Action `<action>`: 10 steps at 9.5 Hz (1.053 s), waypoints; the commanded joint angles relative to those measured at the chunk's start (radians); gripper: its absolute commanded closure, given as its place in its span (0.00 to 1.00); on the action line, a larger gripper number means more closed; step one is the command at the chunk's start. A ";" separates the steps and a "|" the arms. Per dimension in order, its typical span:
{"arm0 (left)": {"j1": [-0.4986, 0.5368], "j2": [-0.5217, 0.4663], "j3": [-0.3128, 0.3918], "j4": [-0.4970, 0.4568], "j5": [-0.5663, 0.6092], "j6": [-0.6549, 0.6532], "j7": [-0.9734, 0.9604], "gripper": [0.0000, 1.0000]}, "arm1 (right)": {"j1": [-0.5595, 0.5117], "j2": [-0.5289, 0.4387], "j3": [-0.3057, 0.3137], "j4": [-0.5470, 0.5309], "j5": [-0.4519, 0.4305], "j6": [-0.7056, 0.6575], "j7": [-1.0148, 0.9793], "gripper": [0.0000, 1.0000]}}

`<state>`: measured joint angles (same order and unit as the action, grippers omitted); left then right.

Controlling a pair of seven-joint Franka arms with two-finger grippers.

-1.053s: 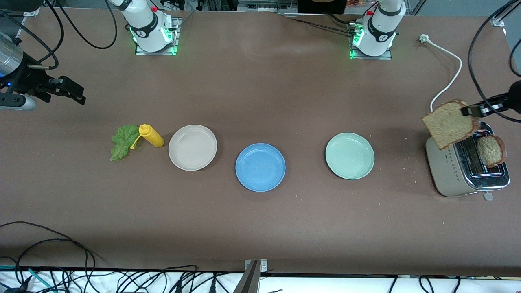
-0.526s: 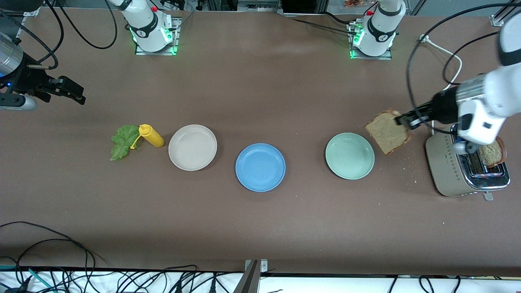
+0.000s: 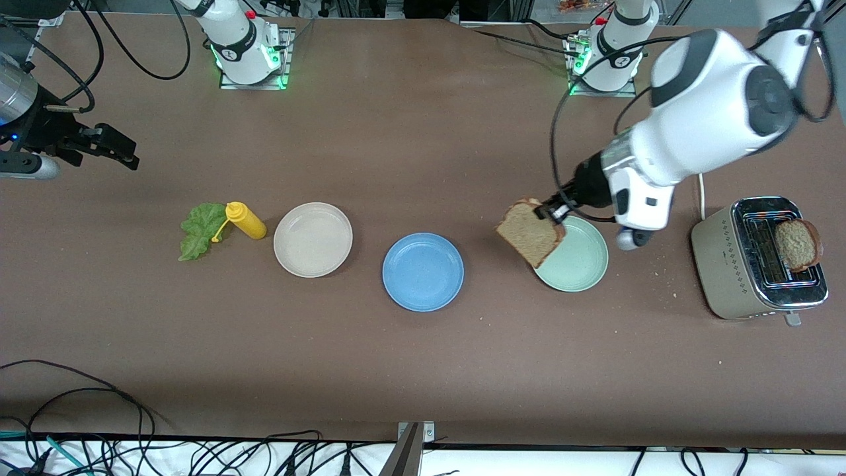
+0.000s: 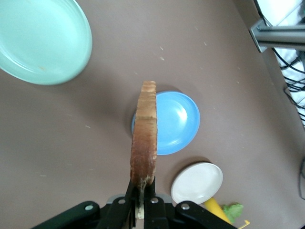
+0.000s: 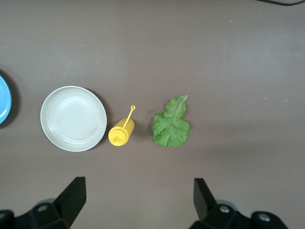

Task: Make sandwich in blue plate with both arms
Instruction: 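Carry the bread slice over the blue plate with the left gripper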

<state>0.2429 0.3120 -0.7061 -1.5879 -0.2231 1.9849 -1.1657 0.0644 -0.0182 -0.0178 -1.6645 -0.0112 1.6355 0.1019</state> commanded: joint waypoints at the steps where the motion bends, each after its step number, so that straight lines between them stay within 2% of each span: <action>1: -0.124 0.022 0.005 -0.171 -0.013 0.345 -0.118 1.00 | 0.003 0.003 -0.004 0.017 0.002 -0.016 0.006 0.00; 4: -0.207 0.027 0.005 -0.321 -0.013 0.648 -0.163 1.00 | 0.003 0.003 -0.004 0.017 0.002 -0.016 0.006 0.00; 6: -0.258 0.089 0.013 -0.359 0.014 0.826 -0.158 1.00 | 0.003 0.003 -0.004 0.017 0.002 -0.016 0.006 0.00; 8: -0.281 0.171 0.014 -0.359 0.108 0.903 -0.161 1.00 | 0.003 0.003 -0.004 0.017 0.002 -0.016 0.006 0.00; 10: -0.321 0.251 0.048 -0.345 0.210 0.936 -0.161 1.00 | 0.003 0.003 -0.004 0.017 0.002 -0.016 0.006 0.00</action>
<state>-0.0338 0.4818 -0.6919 -1.9624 -0.1071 2.8689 -1.3165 0.0644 -0.0182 -0.0186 -1.6638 -0.0112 1.6353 0.1019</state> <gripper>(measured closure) 0.921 0.000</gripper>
